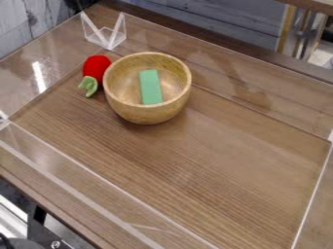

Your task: Move the red fruit to the left

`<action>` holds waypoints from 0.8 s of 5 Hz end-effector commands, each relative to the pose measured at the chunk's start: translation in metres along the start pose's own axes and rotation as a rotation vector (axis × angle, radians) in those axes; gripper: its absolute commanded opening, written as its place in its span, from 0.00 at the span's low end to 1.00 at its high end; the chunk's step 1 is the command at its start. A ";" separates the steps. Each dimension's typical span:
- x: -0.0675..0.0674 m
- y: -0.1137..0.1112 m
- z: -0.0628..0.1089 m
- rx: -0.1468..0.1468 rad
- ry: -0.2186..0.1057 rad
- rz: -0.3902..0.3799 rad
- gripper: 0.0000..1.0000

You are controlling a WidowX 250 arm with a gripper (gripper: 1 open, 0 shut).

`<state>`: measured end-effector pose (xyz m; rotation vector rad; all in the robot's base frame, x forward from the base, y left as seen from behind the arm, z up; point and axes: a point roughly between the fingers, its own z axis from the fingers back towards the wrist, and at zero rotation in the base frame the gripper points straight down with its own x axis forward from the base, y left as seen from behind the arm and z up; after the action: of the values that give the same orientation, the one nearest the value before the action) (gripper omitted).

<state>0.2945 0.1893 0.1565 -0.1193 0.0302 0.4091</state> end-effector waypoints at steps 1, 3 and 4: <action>-0.007 0.005 0.023 0.027 -0.043 -0.050 0.00; -0.001 0.017 0.004 0.040 -0.011 0.025 0.00; 0.001 0.025 -0.004 0.043 0.012 -0.005 0.00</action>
<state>0.2846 0.2078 0.1330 -0.1060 0.1012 0.4016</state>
